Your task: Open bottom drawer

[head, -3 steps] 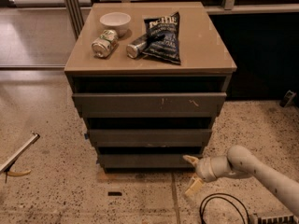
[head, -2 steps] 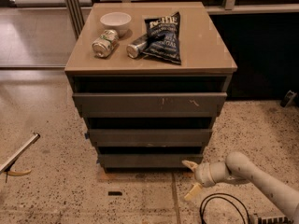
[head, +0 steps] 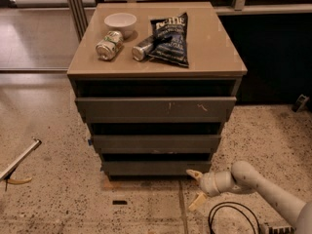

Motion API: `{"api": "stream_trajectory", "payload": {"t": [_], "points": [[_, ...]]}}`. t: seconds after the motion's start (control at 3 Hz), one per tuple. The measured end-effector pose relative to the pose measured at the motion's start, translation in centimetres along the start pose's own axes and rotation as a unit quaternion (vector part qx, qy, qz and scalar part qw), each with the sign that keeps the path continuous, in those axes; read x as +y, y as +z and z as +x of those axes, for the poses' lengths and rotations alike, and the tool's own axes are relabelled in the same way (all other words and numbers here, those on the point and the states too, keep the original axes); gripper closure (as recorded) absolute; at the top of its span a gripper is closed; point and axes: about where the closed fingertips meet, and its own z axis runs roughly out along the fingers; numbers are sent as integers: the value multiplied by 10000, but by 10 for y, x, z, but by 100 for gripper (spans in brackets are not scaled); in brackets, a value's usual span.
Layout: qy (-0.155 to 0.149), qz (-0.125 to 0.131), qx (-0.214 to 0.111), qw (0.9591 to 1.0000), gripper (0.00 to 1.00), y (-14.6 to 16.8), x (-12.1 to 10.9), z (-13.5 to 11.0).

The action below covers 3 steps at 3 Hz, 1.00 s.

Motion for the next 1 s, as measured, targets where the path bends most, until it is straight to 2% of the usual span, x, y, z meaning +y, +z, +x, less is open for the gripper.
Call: {"api": "stream_trajectory", "payload": {"t": [0.67,1.0], "points": [[134,32,-491,9987,0,73,-21,15],[47,224,-761,9968,0,100,-47,-2]]}}
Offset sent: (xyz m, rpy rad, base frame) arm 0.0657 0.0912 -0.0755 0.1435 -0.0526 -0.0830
